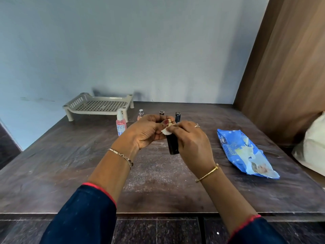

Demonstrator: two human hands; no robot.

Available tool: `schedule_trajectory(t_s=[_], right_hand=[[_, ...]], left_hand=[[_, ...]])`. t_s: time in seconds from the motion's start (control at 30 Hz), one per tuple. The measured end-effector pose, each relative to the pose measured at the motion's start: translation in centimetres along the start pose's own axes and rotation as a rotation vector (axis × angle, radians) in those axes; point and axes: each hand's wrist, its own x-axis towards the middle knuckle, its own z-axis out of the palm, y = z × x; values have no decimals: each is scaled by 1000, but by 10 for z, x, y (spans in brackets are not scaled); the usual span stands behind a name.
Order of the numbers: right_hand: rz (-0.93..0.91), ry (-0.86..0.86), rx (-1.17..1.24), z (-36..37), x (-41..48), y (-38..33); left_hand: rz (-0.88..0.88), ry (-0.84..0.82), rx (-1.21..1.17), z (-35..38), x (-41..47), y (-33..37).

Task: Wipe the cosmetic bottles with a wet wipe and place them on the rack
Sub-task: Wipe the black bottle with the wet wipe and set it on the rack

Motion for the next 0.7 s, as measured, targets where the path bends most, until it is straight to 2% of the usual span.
schedule_trajectory(t_s=[0.13,0.3,0.4,0.47,0.53,0.6,0.7], right_hand=[[-56,-30,-35,2,-18,-6],[-79,-145,-30,2,-46,-11],[-59,-125,31,2,-51,-8],[91,-20,160,0,-45,-4],[341,121,350,-2,-29,0],[551,191,521,0,-7,1],[613,154,594,11,18,0]], left_hand=[[-5,32,-59,-9,0,-1],[-23,53,-141,-21,0,-3],[-34,33,-167,-30,0,1],[-35,13,-187,-34,-1,3],[-34,10,-202,-33,0,1],[-17,17,-231,-28,0,-3],[21,41,-300,-18,2,-8]])
